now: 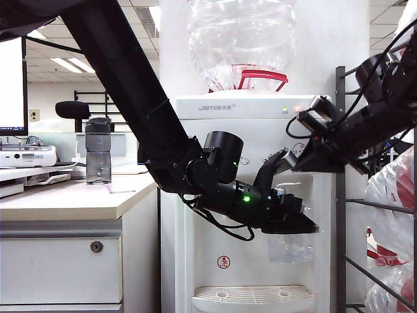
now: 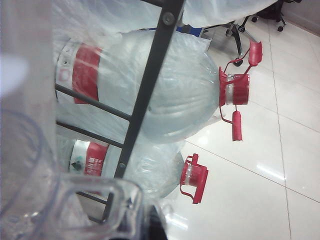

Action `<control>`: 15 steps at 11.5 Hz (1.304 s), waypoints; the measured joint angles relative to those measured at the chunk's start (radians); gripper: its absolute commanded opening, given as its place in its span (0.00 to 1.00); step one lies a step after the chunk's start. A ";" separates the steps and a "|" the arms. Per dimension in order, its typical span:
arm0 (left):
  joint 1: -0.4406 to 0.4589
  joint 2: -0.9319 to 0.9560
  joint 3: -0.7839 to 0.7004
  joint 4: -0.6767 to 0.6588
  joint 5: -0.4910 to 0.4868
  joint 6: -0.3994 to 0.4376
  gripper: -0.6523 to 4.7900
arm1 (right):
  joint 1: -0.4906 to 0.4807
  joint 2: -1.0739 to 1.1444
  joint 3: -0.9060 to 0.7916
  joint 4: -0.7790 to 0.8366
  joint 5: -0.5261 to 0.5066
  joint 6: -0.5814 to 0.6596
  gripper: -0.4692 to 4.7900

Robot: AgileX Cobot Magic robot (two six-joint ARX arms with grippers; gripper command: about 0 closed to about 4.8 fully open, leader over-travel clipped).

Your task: Pick up the plastic mug from the left desk, go to the cold water outlet of the water dispenser, press the vertical switch to get some water, then put the mug back on the desk.

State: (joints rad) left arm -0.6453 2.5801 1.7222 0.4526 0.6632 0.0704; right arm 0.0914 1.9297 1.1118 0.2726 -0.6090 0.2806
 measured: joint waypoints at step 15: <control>0.000 0.000 0.000 0.000 0.000 0.000 0.11 | 0.001 0.072 -0.001 0.041 -0.016 -0.009 0.08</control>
State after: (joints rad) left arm -0.6453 2.5801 1.7222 0.4530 0.6632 0.0704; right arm 0.0921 2.0014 1.1110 0.3138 -0.6247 0.2714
